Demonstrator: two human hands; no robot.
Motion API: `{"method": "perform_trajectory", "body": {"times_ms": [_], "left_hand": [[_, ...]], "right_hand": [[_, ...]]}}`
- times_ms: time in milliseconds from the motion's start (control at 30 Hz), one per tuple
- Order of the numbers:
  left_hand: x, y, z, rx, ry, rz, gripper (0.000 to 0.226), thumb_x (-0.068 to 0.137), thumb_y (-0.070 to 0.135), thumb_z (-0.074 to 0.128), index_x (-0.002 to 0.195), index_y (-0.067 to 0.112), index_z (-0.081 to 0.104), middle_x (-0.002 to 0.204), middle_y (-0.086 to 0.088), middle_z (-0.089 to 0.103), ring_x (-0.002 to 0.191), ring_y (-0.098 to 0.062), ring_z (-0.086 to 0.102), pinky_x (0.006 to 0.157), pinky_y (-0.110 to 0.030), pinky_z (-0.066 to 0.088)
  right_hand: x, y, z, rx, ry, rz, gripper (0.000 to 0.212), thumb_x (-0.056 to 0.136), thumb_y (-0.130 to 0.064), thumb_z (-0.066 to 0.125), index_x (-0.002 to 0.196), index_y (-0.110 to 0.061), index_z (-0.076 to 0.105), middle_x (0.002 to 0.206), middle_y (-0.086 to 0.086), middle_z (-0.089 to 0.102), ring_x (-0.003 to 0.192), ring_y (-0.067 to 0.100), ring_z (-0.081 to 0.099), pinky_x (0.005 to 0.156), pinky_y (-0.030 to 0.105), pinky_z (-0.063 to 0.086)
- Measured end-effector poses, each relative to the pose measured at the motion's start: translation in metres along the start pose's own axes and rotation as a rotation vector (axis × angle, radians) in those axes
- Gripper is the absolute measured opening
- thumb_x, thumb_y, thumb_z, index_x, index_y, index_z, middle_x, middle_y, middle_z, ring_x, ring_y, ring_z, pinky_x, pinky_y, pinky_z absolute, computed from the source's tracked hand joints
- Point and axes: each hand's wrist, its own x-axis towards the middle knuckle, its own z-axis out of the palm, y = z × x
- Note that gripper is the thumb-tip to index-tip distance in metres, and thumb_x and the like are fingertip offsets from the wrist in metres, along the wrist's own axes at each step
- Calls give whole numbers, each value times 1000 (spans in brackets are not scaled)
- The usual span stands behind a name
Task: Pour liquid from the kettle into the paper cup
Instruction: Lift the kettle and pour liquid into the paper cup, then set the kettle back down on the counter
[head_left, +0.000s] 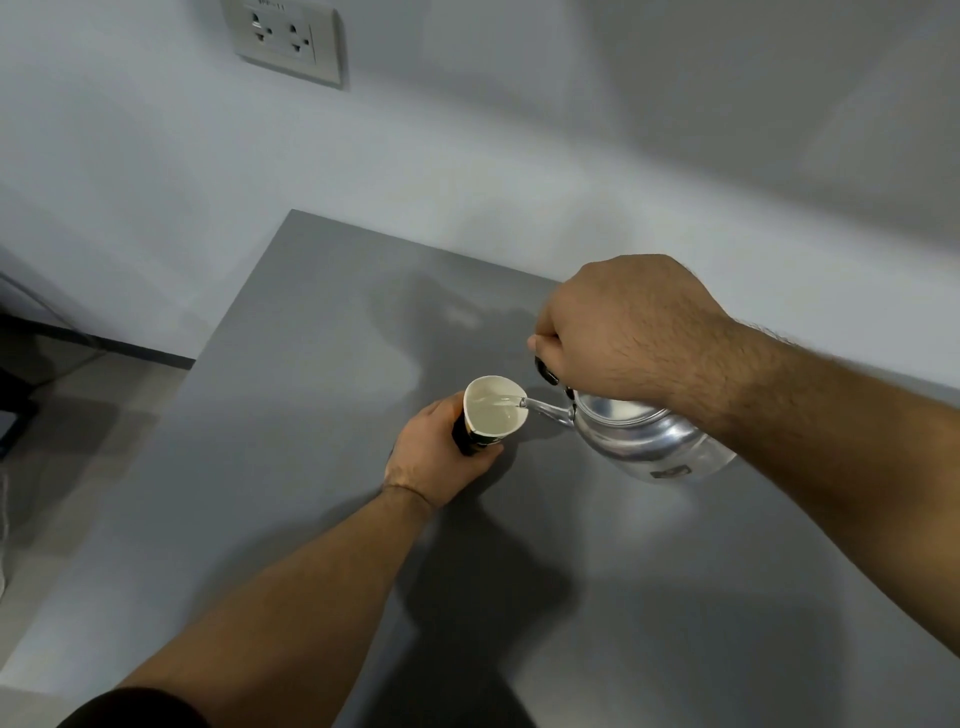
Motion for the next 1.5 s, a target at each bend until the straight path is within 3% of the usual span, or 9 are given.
{"method": "perform_trajectory", "body": {"times_ms": [100,267,400,533,667,800,1133,1300,1500], "left_hand": [[1,-1,1,22,-6,12,58,67,51,81,120,36,62,112,7,74,101,-18,68,84,-29,53],[1,-2,1,49,-12,10,54,67,50,80,116,32,66,107,8,74,98,-17,67,79,-24,48],[1,-2,1,47,-13,-27,51,66,47,83,111,37,64,93,27,62,91,-7,62,73,-9,40],[0,0,1,33,-11,-54,54,66,53,80,114,44,56,87,35,56,88,-2,60,72,-4,40],[-1,1,1,29,-16,-85,59,64,53,81,116,46,54,90,37,57,84,0,64,70,-2,40],[-1,0,1,31,-35,-102,56,64,54,81,114,48,56,91,34,59,87,9,63,69,-1,40],[-1,-2,-1,50,-45,-71,58,65,56,78,117,49,53,96,49,56,91,22,52,75,3,38],[-1,2,-4,-1,-65,-71,55,66,51,82,111,67,55,110,53,54,99,23,56,80,3,39],[-1,1,-4,-29,-79,-54,57,67,46,84,113,65,56,112,49,58,102,23,55,84,-1,41]], "right_hand": [[-16,1,-13,-27,4,0,43,98,-44,47,69,-26,74,50,-7,50,44,10,42,47,22,25],[-29,17,-15,116,-79,51,41,101,-47,46,78,-29,75,62,-5,63,59,15,59,54,29,45],[-40,41,1,360,-146,172,33,98,-53,53,92,-36,81,71,-9,74,72,12,67,71,38,59],[-54,65,27,807,-162,310,21,95,-42,65,91,-37,85,76,-15,80,71,5,73,71,34,57],[-57,78,52,983,-101,392,19,97,-36,68,92,-35,86,79,-15,81,65,4,71,62,27,51],[-51,84,70,1056,4,471,19,96,-39,67,94,-37,86,72,-12,79,55,-4,64,59,23,44],[5,109,89,1129,112,532,21,98,-38,67,103,-31,86,79,-9,82,72,5,75,54,15,52],[35,122,99,1088,140,524,25,98,-40,65,106,-29,85,107,-13,82,88,11,77,85,29,55],[55,132,105,1027,184,518,24,97,-39,64,98,-29,86,93,-6,84,86,16,76,83,34,57]]}}
